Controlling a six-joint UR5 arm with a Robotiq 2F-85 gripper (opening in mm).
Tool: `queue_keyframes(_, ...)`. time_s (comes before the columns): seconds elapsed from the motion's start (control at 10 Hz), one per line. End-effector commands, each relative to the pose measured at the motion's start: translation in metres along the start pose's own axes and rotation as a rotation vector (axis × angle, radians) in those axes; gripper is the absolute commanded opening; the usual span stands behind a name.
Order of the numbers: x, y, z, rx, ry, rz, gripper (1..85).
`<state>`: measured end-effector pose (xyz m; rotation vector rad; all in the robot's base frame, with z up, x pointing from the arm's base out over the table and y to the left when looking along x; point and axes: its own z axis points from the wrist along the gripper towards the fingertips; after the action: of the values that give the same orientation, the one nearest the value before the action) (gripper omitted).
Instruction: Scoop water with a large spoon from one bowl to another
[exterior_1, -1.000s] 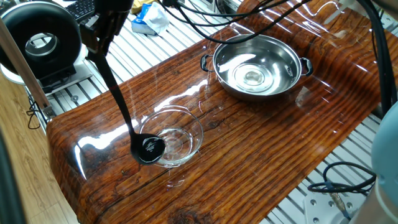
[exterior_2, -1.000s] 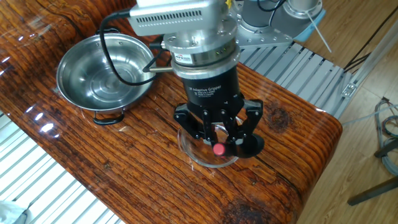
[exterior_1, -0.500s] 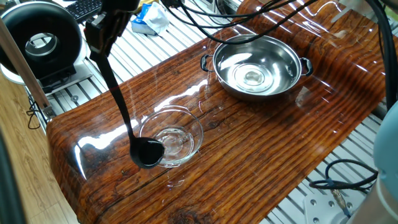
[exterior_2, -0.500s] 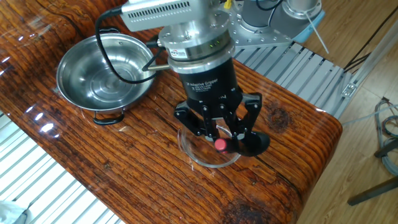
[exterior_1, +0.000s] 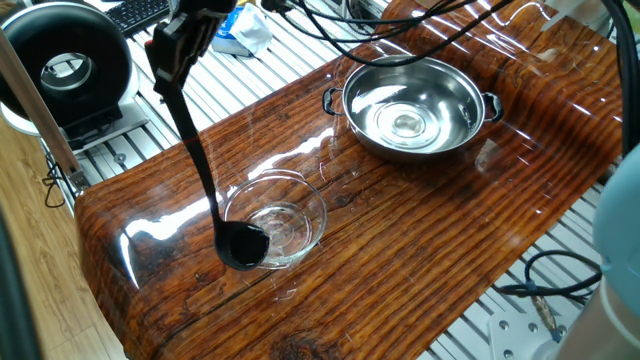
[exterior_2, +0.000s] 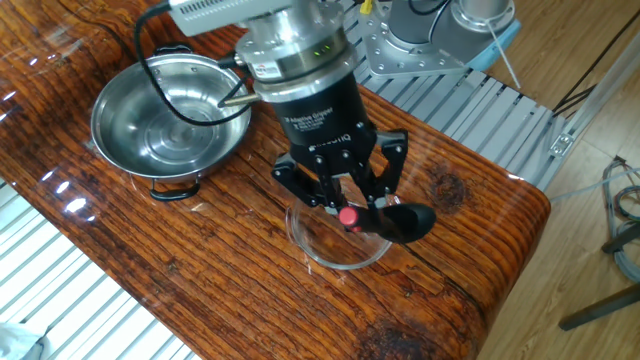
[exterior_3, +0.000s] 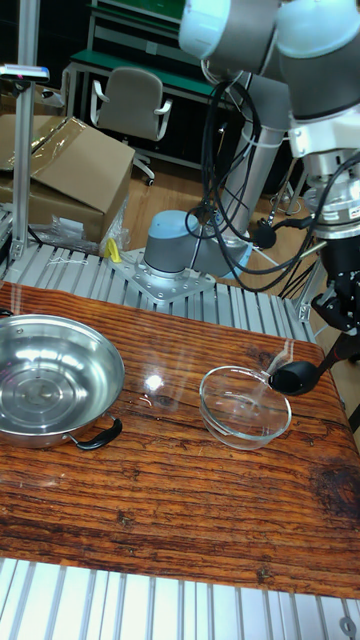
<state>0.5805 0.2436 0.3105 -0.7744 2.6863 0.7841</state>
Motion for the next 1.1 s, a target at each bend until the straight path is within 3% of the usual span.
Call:
queue_keyframes(0.0,-0.002,0.005,-0.009,-0.068,-0.029,-0.028,1.0)
queue_keyframes(0.3,0.004,0.002,-0.015,-0.097,-0.031,-0.063,1.0)
queue_keyframes(0.9,0.008,0.001,-0.02,-0.118,-0.038,-0.068,1.0)
queue_keyframes(1.0,0.006,0.007,-0.02,-0.14,-0.048,-0.057,1.0)
